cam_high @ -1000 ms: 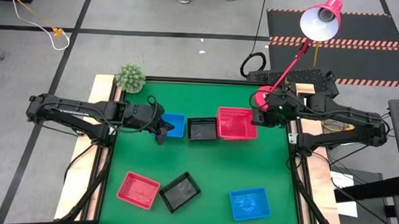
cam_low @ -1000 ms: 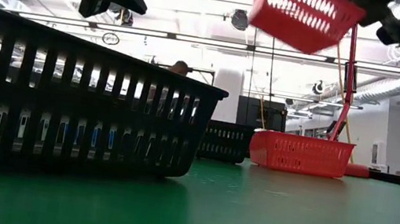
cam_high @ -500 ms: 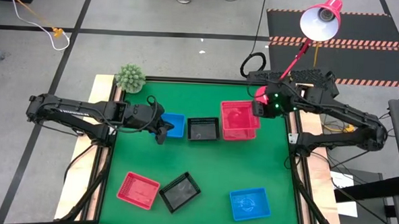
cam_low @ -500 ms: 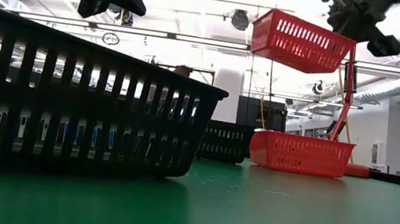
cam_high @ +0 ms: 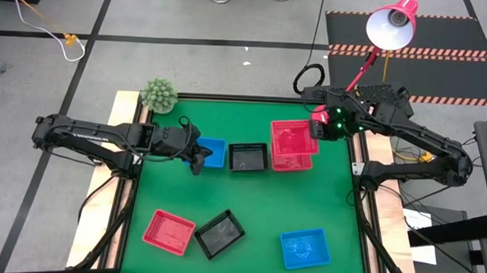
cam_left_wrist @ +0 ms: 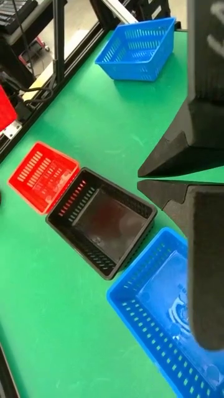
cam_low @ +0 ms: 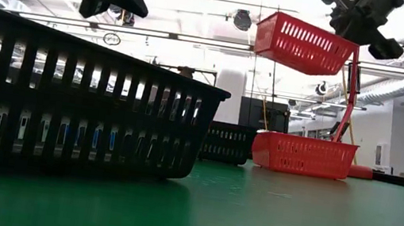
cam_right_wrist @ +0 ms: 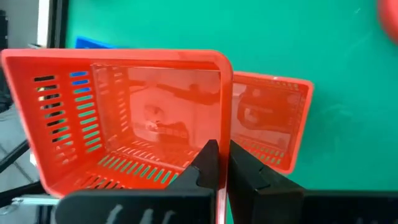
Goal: Stack baskets by color
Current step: Stack the middle orange bin on the top orange bin
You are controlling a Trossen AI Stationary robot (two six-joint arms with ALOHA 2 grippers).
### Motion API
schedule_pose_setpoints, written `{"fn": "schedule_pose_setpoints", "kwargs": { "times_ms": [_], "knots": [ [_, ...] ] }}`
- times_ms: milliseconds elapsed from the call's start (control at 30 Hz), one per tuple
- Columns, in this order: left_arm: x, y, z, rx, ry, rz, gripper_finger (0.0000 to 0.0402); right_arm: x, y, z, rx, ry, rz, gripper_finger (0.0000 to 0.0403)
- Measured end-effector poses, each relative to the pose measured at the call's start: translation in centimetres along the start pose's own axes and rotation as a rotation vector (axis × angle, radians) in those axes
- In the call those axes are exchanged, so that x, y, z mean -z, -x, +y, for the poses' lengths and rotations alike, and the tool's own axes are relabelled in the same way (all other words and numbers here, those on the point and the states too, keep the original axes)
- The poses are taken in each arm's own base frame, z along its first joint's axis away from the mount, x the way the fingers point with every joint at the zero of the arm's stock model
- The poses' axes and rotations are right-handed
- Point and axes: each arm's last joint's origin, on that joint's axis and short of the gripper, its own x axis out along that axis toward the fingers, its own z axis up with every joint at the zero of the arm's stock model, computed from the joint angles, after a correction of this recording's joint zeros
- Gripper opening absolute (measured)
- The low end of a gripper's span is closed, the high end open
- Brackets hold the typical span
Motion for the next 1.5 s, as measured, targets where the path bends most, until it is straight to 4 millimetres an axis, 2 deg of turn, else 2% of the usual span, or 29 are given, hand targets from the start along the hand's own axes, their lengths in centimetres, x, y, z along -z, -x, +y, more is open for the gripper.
{"fn": "schedule_pose_setpoints", "kwargs": {
  "times_ms": [200, 533, 1000, 1500],
  "knots": [
    [0.0, 0.0, 0.0, 0.0, -0.029, 0.0, 0.0019, -0.4, -0.3, -0.3, 0.01, -0.022, -0.015, 0.0006],
    [0.0, 0.0, 0.0, 0.0, -0.028, 0.0, 0.0019, -0.3, -4.6, -2.0, 0.024, -0.102, 0.055, 0.0006],
    [0.0, 0.0, 0.0, -0.001, -0.026, -0.002, 0.0019, 0.7, -7.9, -4.3, 0.119, -0.055, 0.125, 0.0006],
    [0.0, 0.0, 0.1, -0.019, -0.029, -0.015, 0.0019, 0.6, -8.3, -4.6, 0.146, -0.001, 0.085, 0.0006]
  ]
}}
